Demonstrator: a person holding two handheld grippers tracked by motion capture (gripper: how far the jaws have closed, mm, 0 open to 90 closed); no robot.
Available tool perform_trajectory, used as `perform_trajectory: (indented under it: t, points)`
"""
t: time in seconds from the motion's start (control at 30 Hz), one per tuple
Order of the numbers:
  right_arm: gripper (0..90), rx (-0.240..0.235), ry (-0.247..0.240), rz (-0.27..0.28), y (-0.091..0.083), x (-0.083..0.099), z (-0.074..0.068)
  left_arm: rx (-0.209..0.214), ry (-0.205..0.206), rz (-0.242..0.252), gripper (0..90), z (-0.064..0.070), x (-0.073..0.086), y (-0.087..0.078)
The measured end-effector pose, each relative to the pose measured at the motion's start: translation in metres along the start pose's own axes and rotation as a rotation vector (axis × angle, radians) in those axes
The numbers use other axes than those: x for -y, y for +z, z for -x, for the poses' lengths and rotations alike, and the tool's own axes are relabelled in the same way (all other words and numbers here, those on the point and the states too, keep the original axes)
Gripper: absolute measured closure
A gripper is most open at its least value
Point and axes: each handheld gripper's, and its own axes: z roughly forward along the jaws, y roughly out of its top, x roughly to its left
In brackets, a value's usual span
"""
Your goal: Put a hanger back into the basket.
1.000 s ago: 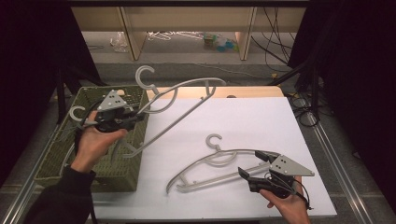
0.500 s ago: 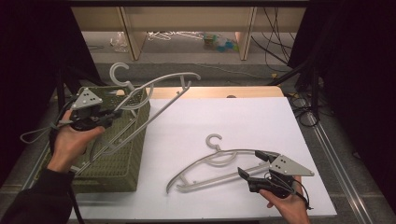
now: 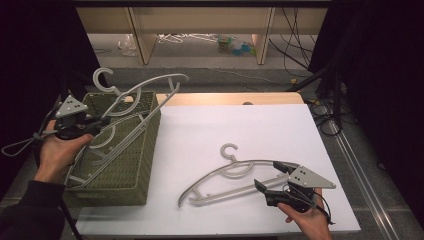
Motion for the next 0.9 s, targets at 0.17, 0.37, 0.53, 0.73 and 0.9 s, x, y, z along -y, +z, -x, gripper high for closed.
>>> perform_trajectory:
  t: [0.17, 0.37, 0.53, 0.73, 0.9]
  points:
    - [16.0, -0.006, 0.020, 0.011, 0.002, 0.001, -0.002, -0.029, -0.008, -0.007, 81.2, -0.014, 0.009, -0.004]
    - [16.0, 0.001, -0.001, -0.002, 0.000, 0.000, 0.000, -0.055, -0.008, -0.017, 81.2, -0.025, 0.016, -0.007]
    - [16.1, -0.003, 0.001, 0.014, 0.002, 0.001, 0.000, -0.068, -0.020, -0.022, 81.2, -0.033, 0.024, -0.007]
    - [16.1, -0.003, -0.001, 0.014, 0.002, 0.001, 0.000, -0.078, -0.019, -0.028, 81.2, -0.040, 0.032, -0.008]
    - [16.2, -0.003, -0.001, 0.014, 0.002, 0.001, -0.001, -0.097, -0.020, -0.044, 81.1, -0.046, 0.040, -0.010]
